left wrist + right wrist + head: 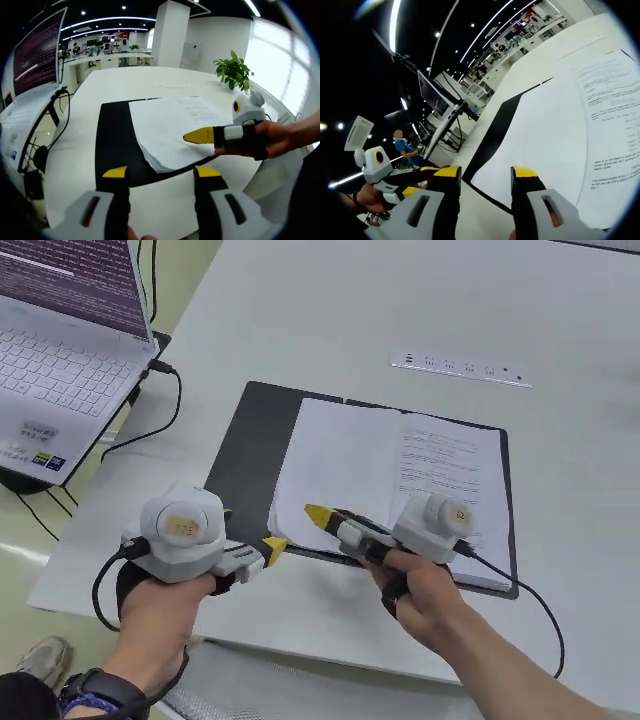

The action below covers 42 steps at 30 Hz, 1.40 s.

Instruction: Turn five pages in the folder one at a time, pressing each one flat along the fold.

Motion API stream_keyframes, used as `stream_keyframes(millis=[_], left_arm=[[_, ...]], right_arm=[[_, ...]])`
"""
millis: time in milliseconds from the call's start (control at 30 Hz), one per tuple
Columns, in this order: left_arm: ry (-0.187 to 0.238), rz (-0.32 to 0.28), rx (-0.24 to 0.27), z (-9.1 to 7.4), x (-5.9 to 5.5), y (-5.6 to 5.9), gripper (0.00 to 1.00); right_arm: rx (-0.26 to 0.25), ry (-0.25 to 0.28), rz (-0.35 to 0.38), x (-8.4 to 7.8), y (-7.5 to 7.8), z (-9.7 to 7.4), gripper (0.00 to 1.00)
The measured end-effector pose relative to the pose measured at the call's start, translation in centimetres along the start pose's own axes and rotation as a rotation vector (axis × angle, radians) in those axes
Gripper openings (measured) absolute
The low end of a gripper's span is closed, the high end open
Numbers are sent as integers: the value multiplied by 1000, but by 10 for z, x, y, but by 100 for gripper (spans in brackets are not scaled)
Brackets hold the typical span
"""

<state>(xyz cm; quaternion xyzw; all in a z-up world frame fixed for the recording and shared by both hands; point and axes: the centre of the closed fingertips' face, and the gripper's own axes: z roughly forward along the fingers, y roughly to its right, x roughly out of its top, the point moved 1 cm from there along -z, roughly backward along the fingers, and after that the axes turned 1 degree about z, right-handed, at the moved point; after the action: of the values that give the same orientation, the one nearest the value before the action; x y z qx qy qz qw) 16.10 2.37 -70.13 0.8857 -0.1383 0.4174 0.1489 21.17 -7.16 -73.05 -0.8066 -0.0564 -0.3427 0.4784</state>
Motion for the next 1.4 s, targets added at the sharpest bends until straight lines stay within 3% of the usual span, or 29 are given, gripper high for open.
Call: stream_keyframes(millis=[233, 433, 600, 800, 1100, 1200, 1400], left_arm=[[-11, 31, -26, 7, -3, 4, 45], [-35, 47, -49, 13, -10, 8, 42], [-34, 52, -60, 21, -8, 8, 37], [-32, 73, -77, 31, 2, 13, 33], [-35, 68, -90, 50, 13, 12, 22], [-40, 71, -106, 56, 13, 14, 18], [-84, 88, -124, 68, 4, 14, 14]], right_arm=[[-34, 7, -47, 10, 10, -20, 37], [-68, 38, -38, 18, 23, -38, 36], [-90, 43, -44, 22, 31, -46, 34], [-100, 56, -33, 27, 38, -51, 33], [-113, 58, -20, 29, 47, -55, 31], [-120, 53, -21, 27, 49, -57, 30], [-126, 40, -27, 24, 53, -58, 30]])
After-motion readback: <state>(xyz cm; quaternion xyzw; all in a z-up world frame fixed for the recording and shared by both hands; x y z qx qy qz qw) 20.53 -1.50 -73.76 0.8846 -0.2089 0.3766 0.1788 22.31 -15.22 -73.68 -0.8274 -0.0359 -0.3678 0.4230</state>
